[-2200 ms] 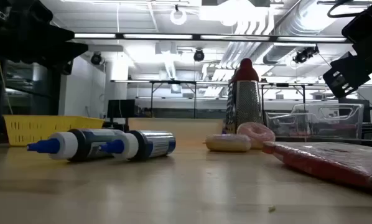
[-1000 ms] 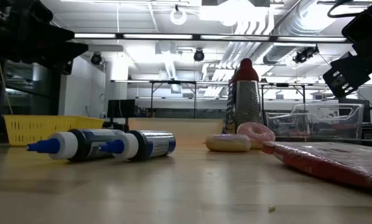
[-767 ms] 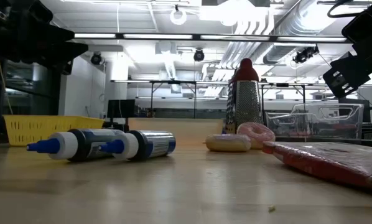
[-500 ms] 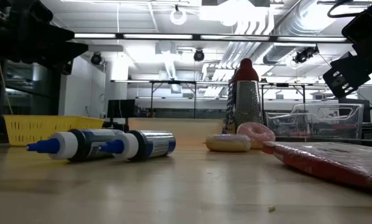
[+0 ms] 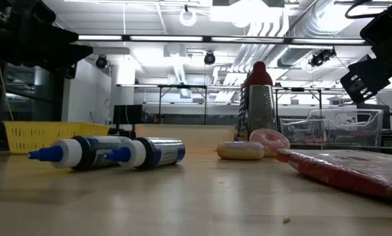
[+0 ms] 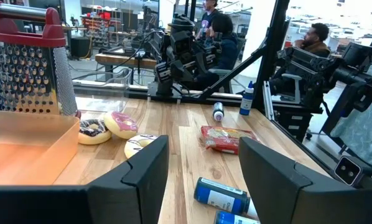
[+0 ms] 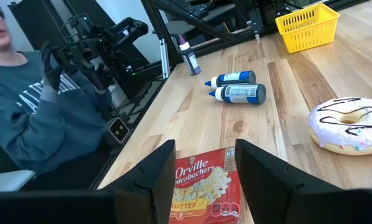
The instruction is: Pick & Place Food Item
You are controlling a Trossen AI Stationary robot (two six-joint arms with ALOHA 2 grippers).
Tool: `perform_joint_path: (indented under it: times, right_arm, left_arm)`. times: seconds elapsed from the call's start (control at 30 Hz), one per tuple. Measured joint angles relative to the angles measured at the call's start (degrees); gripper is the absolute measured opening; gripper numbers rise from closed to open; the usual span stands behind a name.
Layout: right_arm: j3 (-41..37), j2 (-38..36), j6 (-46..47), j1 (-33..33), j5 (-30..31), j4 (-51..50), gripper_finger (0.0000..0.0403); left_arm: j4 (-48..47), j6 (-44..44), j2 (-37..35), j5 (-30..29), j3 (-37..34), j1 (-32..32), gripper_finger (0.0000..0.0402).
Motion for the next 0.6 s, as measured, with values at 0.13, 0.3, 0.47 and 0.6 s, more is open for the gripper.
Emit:
perform_joint_path:
  times: [0.13, 0.3, 0.47, 0.6]
  right_arm:
    - [0.0, 0.02, -0.01, 0.0, 0.01, 0.0, 0.0153]
    - [0.0, 0.02, -0.01, 0.02, 0.01, -0.01, 0.0153]
    - [0.0, 0.02, -0.01, 0.0, 0.0, 0.0, 0.0153]
    - [0.0, 0.02, 0.0, 0.0, 0.0, 0.01, 0.0153]
  left_arm:
    - [0.01, -0.02, 0.01, -0.02, 0.01, 0.01, 0.0189]
    - [0.35, -0.01, 0.01, -0.02, 0.01, 0.02, 0.0189]
    - [1.79, -0.02, 0.0, -0.02, 0.02, 0.02, 0.0189]
    - [2.5, 0.0, 0.0, 0.0, 0.02, 0.02, 0.0189]
